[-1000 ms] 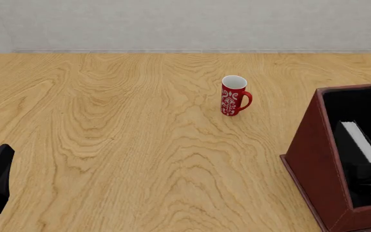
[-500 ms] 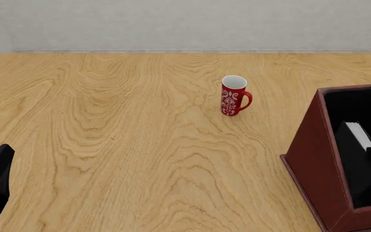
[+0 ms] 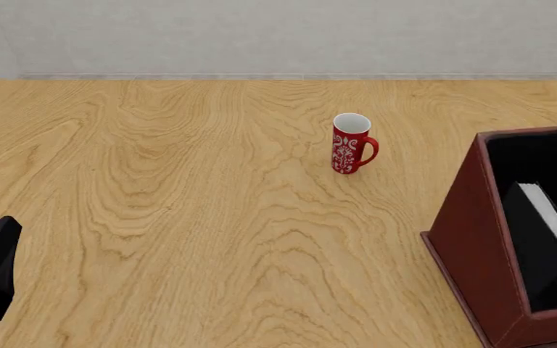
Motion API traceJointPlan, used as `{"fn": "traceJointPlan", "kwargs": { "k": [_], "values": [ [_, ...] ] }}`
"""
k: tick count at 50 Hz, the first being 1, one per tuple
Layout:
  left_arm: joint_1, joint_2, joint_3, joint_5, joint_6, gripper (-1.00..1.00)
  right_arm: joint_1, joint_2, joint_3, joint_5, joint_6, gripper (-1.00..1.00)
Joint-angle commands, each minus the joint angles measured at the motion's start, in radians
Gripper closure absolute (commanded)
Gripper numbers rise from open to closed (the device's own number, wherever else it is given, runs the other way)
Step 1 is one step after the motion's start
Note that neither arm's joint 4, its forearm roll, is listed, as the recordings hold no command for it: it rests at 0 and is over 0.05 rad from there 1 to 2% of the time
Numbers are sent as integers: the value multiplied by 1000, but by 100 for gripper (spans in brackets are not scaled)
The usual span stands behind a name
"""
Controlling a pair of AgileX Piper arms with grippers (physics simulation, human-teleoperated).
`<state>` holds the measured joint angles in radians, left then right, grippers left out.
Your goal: Pick up the book and place it in the left compartment of the caddy.
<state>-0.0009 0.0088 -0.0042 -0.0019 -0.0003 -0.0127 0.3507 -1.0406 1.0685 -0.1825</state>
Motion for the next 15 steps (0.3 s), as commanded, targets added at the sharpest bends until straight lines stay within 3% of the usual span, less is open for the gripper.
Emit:
{"fn": "traceJointPlan", "kwargs": {
  "k": [1, 15],
  "values": [
    [0, 0, 0, 0, 0, -100, 54, 57, -252, 91, -21, -100],
    [0, 0, 0, 0, 0, -100, 80, 123, -441, 110, -19, -100]
  ]
}}
